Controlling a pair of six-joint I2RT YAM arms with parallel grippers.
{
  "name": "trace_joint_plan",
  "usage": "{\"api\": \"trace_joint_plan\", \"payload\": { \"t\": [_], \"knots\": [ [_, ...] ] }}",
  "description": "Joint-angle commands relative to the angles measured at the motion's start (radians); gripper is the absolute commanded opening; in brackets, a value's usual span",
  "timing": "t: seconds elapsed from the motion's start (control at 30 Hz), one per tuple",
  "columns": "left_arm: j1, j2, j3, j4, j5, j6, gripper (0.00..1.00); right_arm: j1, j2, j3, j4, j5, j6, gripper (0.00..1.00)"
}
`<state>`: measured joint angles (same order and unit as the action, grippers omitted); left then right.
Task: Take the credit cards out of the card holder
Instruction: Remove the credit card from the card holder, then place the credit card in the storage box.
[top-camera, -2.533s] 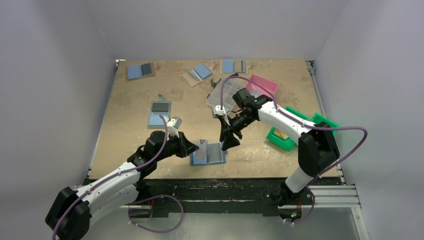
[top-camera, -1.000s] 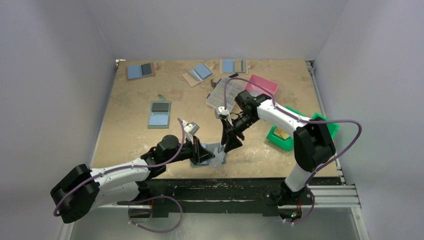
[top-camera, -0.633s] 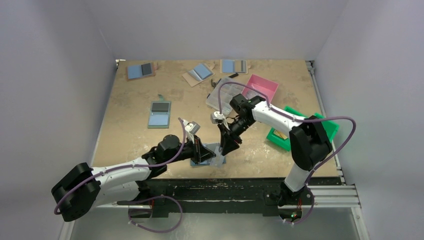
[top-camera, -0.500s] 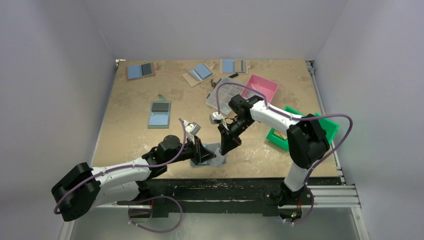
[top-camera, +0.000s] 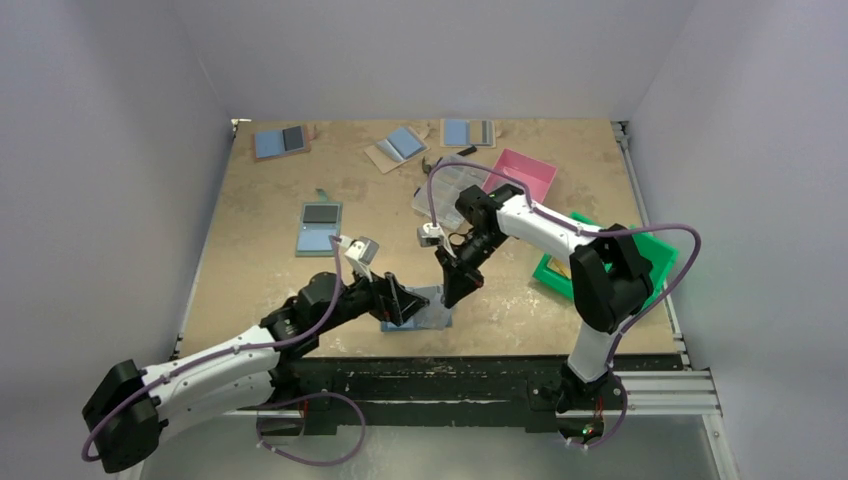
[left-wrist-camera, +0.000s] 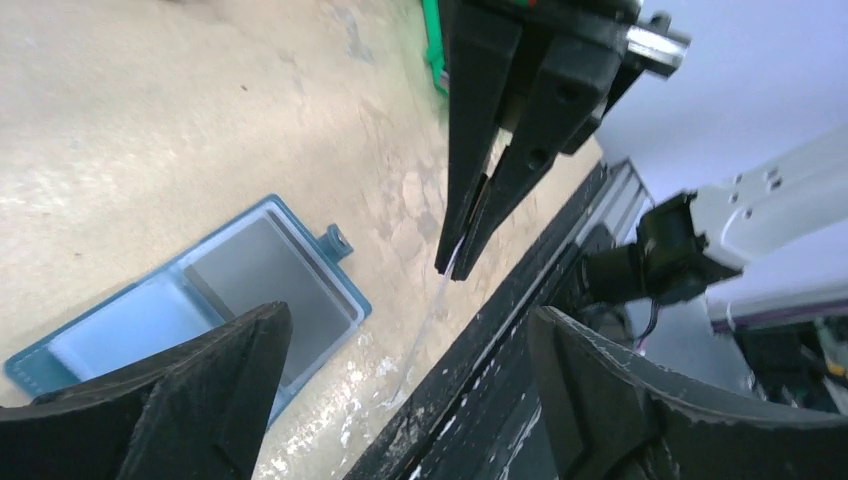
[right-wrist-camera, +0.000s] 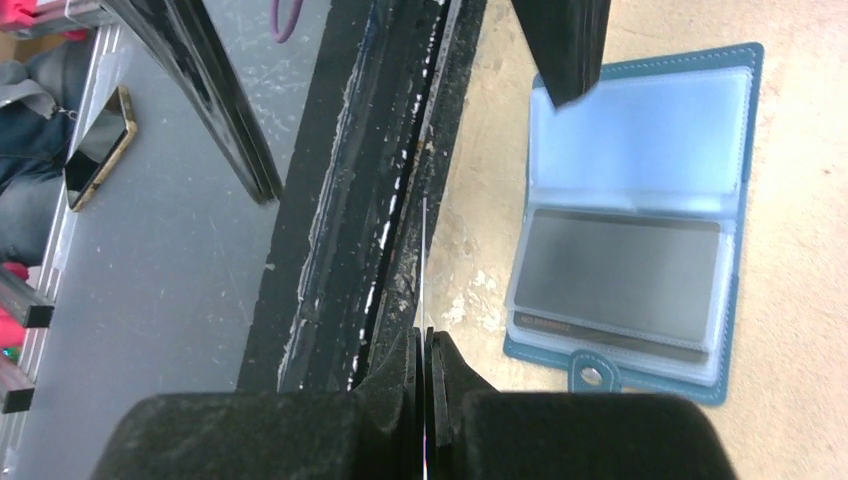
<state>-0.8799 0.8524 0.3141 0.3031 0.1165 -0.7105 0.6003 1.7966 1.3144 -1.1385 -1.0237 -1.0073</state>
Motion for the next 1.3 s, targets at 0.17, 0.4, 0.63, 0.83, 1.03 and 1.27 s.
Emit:
{"api": "trace_joint_plan", "payload": {
  "t": [0.17, 0.4, 0.63, 0.83, 1.03, 1.27],
  "knots": [
    [0.001, -0.192, 0.15, -0.337, -0.318, 0.046, 0.99, -0.201, -0.167, 0.004, 0.005, 0.034, 0.009, 0.0],
    [0.002, -0.119, 0.371, -0.553, -0.415, 0.17, 0.99, -0.421, -0.266, -0.032, 0.044, 0.012, 0.044, 0.0],
    [0.004, 0.013, 0.538, -0.66, -0.51, 0.352, 0.99, -0.61, -0.323, -0.033, 0.119, 0.009, 0.126, 0.0],
    [0.061, 0.118, 0.576, -0.659, -0.517, 0.459, 0.99, -0.702, -0.348, -0.025, 0.196, 0.032, 0.217, 0.0],
    [0.191, 0.153, 0.588, -0.674, -0.399, 0.487, 0.99, -0.721, -0.331, -0.001, 0.219, 0.083, 0.246, 0.0],
    [0.233, 0.172, 0.566, -0.694, -0.411, 0.529, 0.99, -0.727, -0.261, 0.098, 0.154, 0.102, 0.239, 0.0]
  ]
}}
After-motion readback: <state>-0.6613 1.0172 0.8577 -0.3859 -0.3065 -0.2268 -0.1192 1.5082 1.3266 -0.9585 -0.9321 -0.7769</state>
